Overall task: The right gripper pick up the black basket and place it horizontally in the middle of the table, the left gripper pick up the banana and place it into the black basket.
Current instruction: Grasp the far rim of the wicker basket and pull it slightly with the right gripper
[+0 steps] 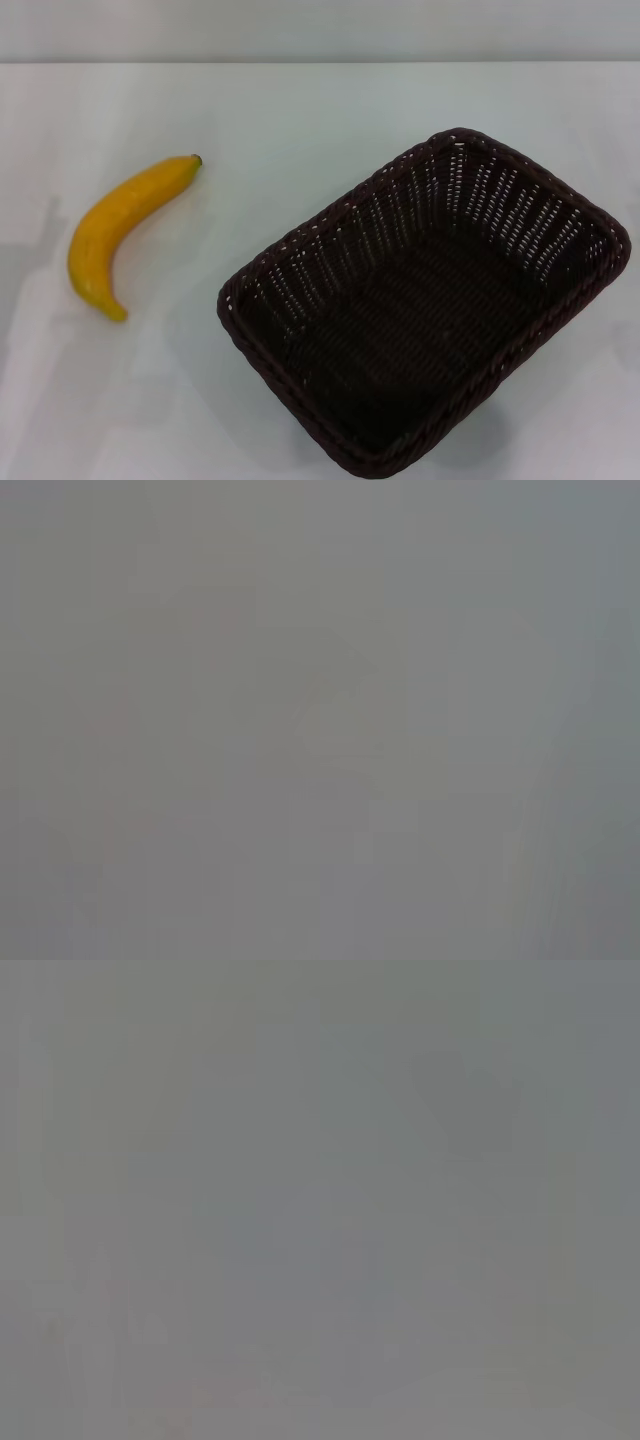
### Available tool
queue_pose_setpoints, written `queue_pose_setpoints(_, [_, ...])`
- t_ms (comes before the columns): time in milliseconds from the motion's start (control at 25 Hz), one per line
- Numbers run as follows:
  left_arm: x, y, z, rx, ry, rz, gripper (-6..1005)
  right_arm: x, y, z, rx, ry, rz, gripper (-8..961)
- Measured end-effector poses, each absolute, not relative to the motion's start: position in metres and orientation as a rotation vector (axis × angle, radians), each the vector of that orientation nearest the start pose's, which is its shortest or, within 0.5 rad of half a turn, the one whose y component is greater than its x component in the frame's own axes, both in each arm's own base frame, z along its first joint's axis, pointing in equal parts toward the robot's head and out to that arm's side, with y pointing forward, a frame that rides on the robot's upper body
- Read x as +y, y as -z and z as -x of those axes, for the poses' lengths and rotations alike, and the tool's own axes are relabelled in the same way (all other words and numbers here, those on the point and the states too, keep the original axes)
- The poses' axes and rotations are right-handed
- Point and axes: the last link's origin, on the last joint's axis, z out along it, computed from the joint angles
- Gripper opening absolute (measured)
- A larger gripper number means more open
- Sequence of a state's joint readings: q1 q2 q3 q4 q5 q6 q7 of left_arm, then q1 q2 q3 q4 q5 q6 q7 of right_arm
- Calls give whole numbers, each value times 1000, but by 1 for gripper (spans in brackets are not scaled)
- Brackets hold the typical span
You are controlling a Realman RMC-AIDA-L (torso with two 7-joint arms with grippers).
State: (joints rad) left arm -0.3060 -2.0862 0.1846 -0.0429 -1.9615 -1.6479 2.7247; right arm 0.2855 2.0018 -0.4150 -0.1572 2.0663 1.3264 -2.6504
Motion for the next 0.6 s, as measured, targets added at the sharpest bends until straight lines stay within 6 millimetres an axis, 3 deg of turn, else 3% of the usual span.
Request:
queue_pose_setpoints(80, [256, -33, 346, -500, 1028, 1344, 875, 278, -79, -401, 552, -695, 1474, 548])
queue_pose_setpoints(280, [257, -34, 345, -496, 1034, 1341, 875, 278, -85, -403, 554, -699, 1423, 688])
queue_pose_setpoints(600, [265, -34, 341, -492, 1041, 1350, 875, 280, -87, -400, 515, -689, 1421, 812])
